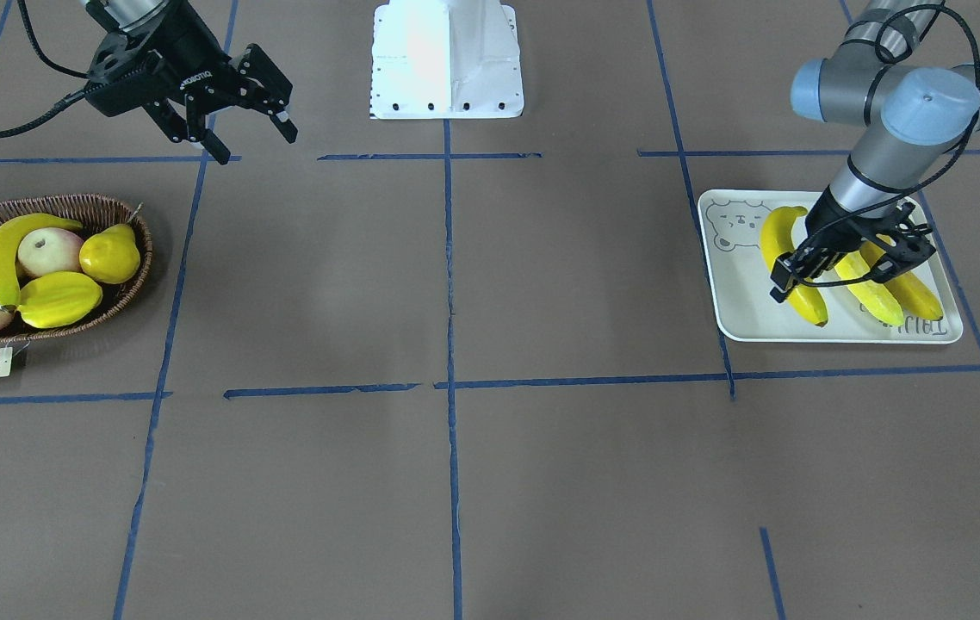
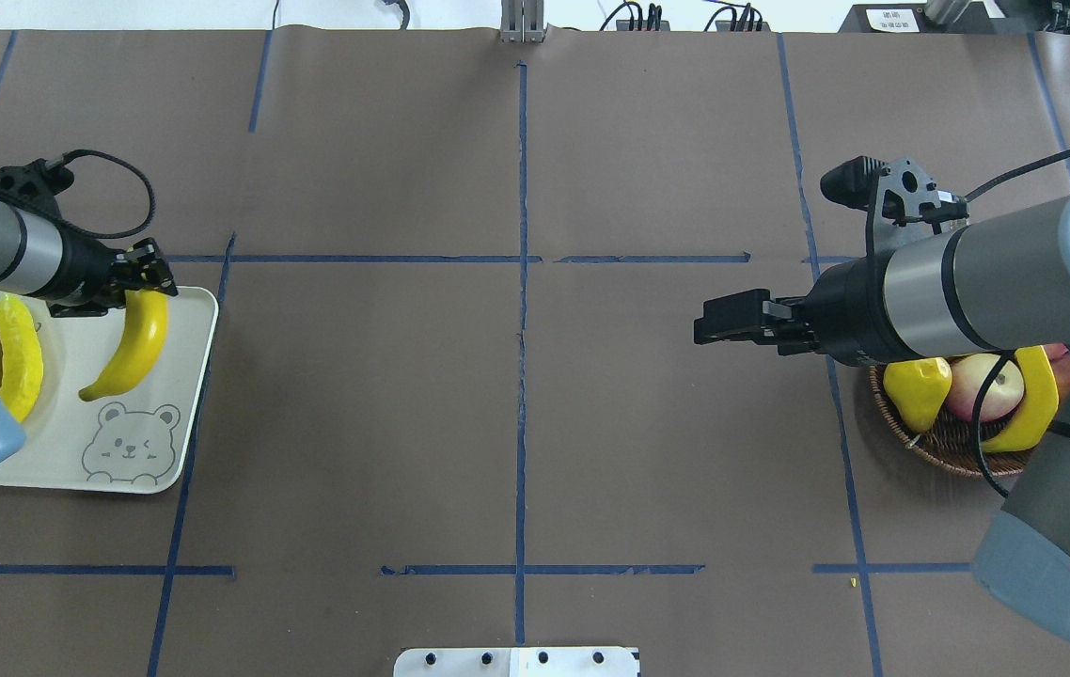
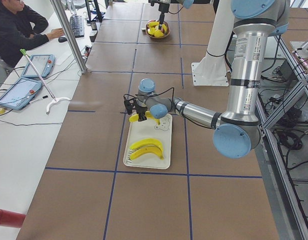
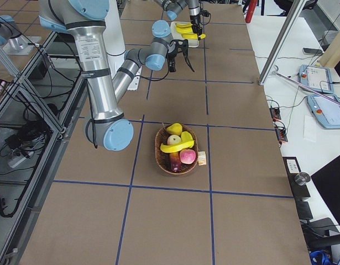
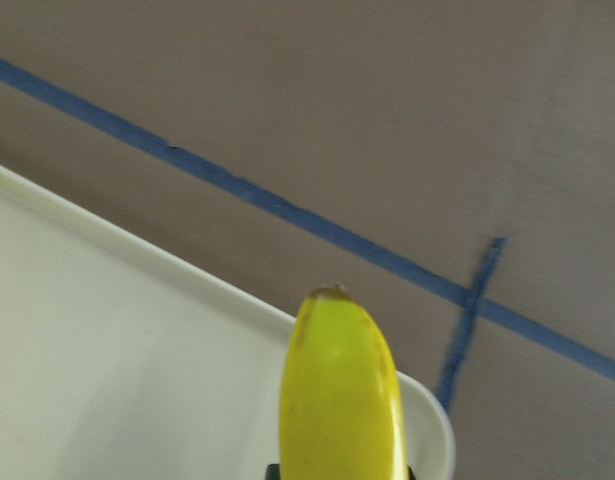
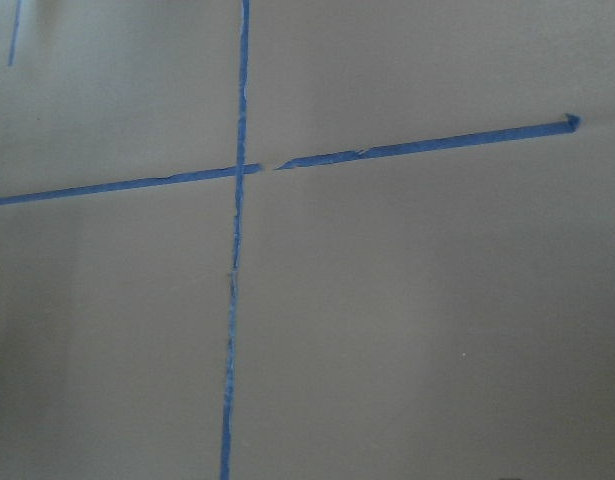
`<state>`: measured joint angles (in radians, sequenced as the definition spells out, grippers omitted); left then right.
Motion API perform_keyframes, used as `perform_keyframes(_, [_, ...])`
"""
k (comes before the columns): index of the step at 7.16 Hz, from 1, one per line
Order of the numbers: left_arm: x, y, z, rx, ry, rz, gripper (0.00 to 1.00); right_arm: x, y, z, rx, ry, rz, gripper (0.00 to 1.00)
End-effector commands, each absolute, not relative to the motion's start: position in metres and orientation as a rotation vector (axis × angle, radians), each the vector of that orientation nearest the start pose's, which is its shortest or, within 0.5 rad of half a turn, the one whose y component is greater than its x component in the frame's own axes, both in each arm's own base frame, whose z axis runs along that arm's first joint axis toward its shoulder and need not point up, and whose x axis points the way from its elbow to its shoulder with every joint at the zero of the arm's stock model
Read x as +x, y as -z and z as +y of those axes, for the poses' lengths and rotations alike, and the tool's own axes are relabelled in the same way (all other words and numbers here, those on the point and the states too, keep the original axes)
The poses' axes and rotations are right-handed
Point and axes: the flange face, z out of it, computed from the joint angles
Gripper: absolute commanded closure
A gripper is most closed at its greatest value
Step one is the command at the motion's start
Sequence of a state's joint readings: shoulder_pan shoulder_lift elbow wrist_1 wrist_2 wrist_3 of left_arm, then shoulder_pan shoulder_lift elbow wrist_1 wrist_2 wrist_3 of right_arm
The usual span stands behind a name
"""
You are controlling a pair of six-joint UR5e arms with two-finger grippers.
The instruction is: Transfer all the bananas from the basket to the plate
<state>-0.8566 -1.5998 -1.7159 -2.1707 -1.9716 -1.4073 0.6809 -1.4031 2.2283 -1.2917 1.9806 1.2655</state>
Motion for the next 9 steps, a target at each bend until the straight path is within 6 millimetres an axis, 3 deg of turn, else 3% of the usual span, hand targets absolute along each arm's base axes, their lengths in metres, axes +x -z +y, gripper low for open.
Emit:
perform_keyframes(1, [0.27, -0.541, -0.452, 0.06, 0.493, 0.804, 0.01, -0.283, -0.277, -0.369, 0.212, -0.08, -1.066, 0.0])
perform_keyframes(4, [0.271, -0.533, -0.451, 0.071, 0.486, 0.838, 0.0, -0.231, -0.333, -0.377, 0.196, -0.049, -0.986, 0.0])
perform_keyframes(5, [0.271, -0.508, -0.448, 0.08, 0.46, 0.882, 0.0, -0.208, -0.356, -0.379, 0.207, -0.033, -0.943, 0.0])
perform_keyframes(7, [0.268, -0.44, -0.431, 0.034, 0.39, 1.02, 0.0, -0.151, -0.422, -0.381, 0.211, 0.073, -0.853, 0.0])
perform_keyframes(9, [0.284, -0.407, -0.441, 0.011, 0.449, 1.071, 0.0, -0.135, -0.474, -0.396, 0.213, 0.158, -0.783, 0.0])
